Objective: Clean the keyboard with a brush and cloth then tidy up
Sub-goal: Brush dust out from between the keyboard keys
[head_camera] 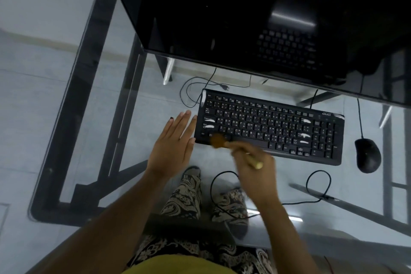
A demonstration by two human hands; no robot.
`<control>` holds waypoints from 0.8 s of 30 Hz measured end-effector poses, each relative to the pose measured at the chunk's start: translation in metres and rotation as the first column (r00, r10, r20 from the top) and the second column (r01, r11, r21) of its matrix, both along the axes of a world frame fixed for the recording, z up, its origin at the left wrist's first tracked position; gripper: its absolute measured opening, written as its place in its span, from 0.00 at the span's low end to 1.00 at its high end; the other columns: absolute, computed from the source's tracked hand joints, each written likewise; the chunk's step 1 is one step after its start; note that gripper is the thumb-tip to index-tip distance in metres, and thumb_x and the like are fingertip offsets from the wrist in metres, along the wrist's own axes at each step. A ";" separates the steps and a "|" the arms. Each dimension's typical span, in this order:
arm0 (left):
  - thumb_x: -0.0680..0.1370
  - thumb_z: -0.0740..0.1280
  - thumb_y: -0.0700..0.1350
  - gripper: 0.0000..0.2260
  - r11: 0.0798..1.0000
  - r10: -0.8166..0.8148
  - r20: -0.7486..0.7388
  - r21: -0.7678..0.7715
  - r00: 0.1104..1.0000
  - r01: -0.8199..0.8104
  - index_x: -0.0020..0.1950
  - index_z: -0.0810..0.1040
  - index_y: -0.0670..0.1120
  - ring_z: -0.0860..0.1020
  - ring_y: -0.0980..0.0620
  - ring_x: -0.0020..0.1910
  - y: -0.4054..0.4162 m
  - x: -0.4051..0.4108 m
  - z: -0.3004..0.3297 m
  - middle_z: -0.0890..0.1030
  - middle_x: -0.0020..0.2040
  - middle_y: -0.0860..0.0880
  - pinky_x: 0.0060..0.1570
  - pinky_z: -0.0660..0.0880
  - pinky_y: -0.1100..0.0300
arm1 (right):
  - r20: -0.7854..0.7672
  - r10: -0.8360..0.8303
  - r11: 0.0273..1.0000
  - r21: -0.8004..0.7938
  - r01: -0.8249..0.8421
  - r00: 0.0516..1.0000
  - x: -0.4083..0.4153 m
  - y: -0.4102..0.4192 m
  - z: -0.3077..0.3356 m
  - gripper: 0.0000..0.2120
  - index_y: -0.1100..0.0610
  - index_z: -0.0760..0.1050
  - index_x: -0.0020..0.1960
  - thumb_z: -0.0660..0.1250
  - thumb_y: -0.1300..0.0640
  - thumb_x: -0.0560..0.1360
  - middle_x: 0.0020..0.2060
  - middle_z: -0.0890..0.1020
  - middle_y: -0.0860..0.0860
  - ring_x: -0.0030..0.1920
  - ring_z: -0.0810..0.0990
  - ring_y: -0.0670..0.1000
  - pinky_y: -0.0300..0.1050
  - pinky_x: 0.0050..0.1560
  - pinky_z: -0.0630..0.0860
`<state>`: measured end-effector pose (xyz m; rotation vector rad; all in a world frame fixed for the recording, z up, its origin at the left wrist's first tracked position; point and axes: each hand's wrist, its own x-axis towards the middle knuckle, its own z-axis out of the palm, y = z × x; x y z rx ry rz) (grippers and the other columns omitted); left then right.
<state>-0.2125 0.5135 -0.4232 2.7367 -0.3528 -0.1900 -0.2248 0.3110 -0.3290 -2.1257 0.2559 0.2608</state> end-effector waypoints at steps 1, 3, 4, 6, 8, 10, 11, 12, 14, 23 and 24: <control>0.83 0.48 0.49 0.23 1.000 -0.001 0.000 -0.003 1.000 0.001 0.77 0.57 0.42 0.54 0.47 0.77 0.000 0.000 0.000 0.60 0.77 0.43 0.75 0.53 0.49 | 0.007 -0.127 0.992 -0.021 0.127 0.992 0.003 -0.014 0.001 0.13 0.47 0.82 0.47 0.65 0.64 0.76 0.32 0.83 0.45 0.22 0.70 0.43 0.33 0.23 0.63; 0.83 0.48 0.48 0.23 1.000 0.002 0.003 -0.011 1.000 -0.002 0.77 0.57 0.42 0.54 0.48 0.77 0.000 0.000 0.000 0.60 0.77 0.43 0.75 0.52 0.50 | 0.087 -0.283 0.946 -0.139 0.293 0.955 0.005 -0.037 0.002 0.12 0.47 0.81 0.45 0.64 0.62 0.76 0.32 0.83 0.49 0.24 0.72 0.44 0.37 0.24 0.66; 0.83 0.49 0.48 0.23 1.000 0.004 0.006 -0.014 1.000 -0.004 0.77 0.57 0.42 0.54 0.48 0.77 0.001 0.000 0.000 0.60 0.77 0.43 0.75 0.52 0.50 | 0.127 -0.301 0.928 -0.190 0.322 0.945 0.004 -0.041 0.002 0.11 0.47 0.81 0.46 0.63 0.60 0.76 0.33 0.83 0.51 0.25 0.73 0.44 0.38 0.26 0.67; 0.83 0.49 0.48 0.23 1.000 0.008 0.008 -0.015 1.000 -0.008 0.77 0.57 0.42 0.54 0.48 0.77 0.001 0.000 0.000 0.60 0.77 0.43 0.75 0.52 0.50 | 0.133 -0.190 0.953 -0.211 0.215 0.973 0.000 -0.033 0.002 0.10 0.50 0.82 0.48 0.62 0.58 0.75 0.36 0.84 0.51 0.27 0.75 0.41 0.35 0.27 0.69; 0.83 0.49 0.48 0.23 1.000 0.007 0.008 -0.015 1.000 -0.006 0.77 0.57 0.43 0.54 0.48 0.77 0.001 0.000 0.001 0.60 0.77 0.43 0.75 0.52 0.50 | 0.029 0.026 0.987 -0.159 -0.021 0.999 -0.004 -0.019 0.001 0.10 0.48 0.83 0.48 0.64 0.56 0.74 0.40 0.85 0.46 0.31 0.79 0.41 0.34 0.30 0.72; 0.83 0.48 0.48 0.23 1.000 0.002 0.006 -0.020 1.000 -0.002 0.77 0.56 0.43 0.54 0.48 0.77 0.000 0.000 0.001 0.60 0.77 0.43 0.75 0.52 0.50 | -0.028 0.025 0.990 -0.138 -0.029 0.999 0.001 -0.018 0.006 0.10 0.48 0.83 0.46 0.65 0.58 0.74 0.38 0.85 0.43 0.31 0.80 0.43 0.36 0.30 0.73; 0.83 0.48 0.48 0.23 1.000 0.005 0.004 -0.019 1.000 -0.004 0.77 0.57 0.43 0.54 0.48 0.77 0.000 0.000 0.001 0.60 0.77 0.43 0.75 0.52 0.50 | -0.004 -0.084 0.988 -0.134 0.082 0.996 0.004 -0.024 0.006 0.11 0.47 0.83 0.45 0.64 0.60 0.75 0.36 0.84 0.44 0.30 0.79 0.43 0.37 0.28 0.72; 0.83 0.48 0.48 0.23 1.000 0.008 0.004 -0.020 1.000 -0.008 0.77 0.57 0.42 0.54 0.48 0.77 0.000 0.000 0.001 0.60 0.77 0.43 0.75 0.52 0.50 | 0.037 -0.218 0.965 -0.144 0.221 0.975 0.007 -0.034 0.006 0.12 0.47 0.82 0.45 0.64 0.62 0.75 0.35 0.84 0.47 0.29 0.77 0.44 0.38 0.28 0.70; 0.83 0.49 0.48 0.23 1.000 0.011 0.008 -0.022 1.000 -0.011 0.77 0.57 0.42 0.54 0.48 0.77 0.000 0.000 0.000 0.60 0.77 0.43 0.76 0.52 0.50 | 0.108 -0.406 0.891 -0.172 0.419 0.907 0.009 -0.050 0.008 0.12 0.47 0.80 0.45 0.62 0.61 0.76 0.36 0.83 0.51 0.31 0.77 0.46 0.39 0.31 0.68; 0.82 0.49 0.48 0.23 0.999 0.017 0.013 -0.037 1.000 -0.016 0.77 0.58 0.42 0.54 0.47 0.77 -0.001 -0.001 0.000 0.60 0.77 0.42 0.76 0.52 0.50 | 0.093 -0.360 0.922 -0.117 0.369 0.928 0.004 -0.057 0.005 0.13 0.45 0.81 0.45 0.63 0.62 0.77 0.35 0.83 0.50 0.32 0.78 0.50 0.45 0.30 0.71; 0.82 0.49 0.48 0.23 0.999 0.016 0.014 -0.035 1.000 -0.016 0.77 0.58 0.42 0.54 0.47 0.77 -0.001 0.000 0.000 0.60 0.77 0.42 0.75 0.52 0.50 | 0.120 -0.393 0.902 -0.141 0.408 0.911 0.006 -0.064 0.006 0.12 0.45 0.82 0.47 0.63 0.60 0.77 0.36 0.83 0.51 0.33 0.79 0.51 0.45 0.33 0.73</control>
